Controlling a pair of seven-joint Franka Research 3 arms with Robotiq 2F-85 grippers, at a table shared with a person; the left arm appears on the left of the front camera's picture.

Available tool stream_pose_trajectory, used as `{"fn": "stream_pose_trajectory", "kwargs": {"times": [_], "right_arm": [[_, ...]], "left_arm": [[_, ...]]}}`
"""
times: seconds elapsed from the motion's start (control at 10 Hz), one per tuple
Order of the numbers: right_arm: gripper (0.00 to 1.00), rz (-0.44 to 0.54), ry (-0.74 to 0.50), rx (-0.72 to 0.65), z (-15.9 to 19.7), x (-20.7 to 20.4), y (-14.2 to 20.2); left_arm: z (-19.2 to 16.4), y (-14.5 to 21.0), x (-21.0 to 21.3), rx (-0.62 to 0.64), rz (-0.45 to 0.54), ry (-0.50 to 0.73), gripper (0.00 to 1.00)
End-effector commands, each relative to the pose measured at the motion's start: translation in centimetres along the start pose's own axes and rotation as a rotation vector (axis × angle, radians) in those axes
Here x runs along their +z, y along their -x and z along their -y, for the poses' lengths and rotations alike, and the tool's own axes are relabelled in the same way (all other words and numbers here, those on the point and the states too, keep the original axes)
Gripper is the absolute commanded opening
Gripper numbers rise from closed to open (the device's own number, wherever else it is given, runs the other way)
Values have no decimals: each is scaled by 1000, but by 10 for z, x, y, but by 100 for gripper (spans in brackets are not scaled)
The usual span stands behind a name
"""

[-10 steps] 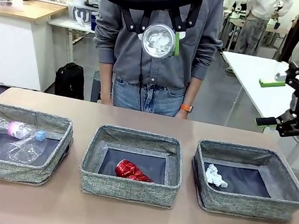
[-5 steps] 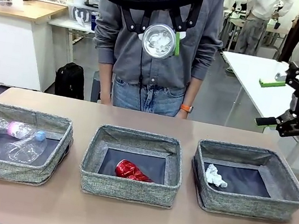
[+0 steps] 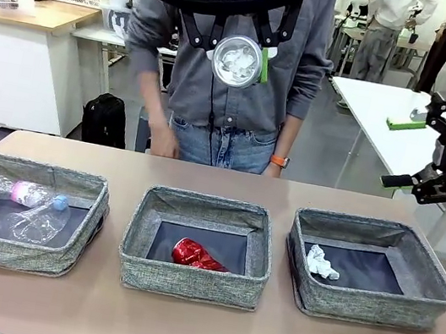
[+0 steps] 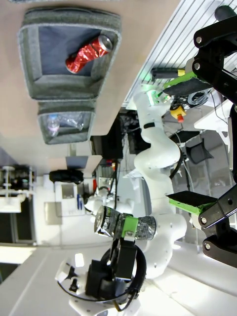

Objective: Sort the waste into the appropriate baskets.
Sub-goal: Place the picked waste into the Fabric basket indicated by the person.

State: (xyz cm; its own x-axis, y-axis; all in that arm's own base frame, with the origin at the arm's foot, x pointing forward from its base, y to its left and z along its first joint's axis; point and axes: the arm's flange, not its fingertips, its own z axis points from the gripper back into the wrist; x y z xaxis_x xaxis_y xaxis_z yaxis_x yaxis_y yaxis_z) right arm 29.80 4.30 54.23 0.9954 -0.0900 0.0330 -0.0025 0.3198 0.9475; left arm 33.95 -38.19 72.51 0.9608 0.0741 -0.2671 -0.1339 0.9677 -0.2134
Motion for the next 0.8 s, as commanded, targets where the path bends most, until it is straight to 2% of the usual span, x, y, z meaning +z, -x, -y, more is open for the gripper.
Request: {"fn": "stream_pose_trajectory", "kwargs": {"times": [0.0, 0.7], "right_arm": [[100, 0, -12, -13, -2, 0, 1], [100, 0, -12, -13, -2, 0, 1]], "left_arm": [[0, 2, 2, 13, 4, 11, 41], [0, 2, 2, 13, 4, 11, 41]]}}
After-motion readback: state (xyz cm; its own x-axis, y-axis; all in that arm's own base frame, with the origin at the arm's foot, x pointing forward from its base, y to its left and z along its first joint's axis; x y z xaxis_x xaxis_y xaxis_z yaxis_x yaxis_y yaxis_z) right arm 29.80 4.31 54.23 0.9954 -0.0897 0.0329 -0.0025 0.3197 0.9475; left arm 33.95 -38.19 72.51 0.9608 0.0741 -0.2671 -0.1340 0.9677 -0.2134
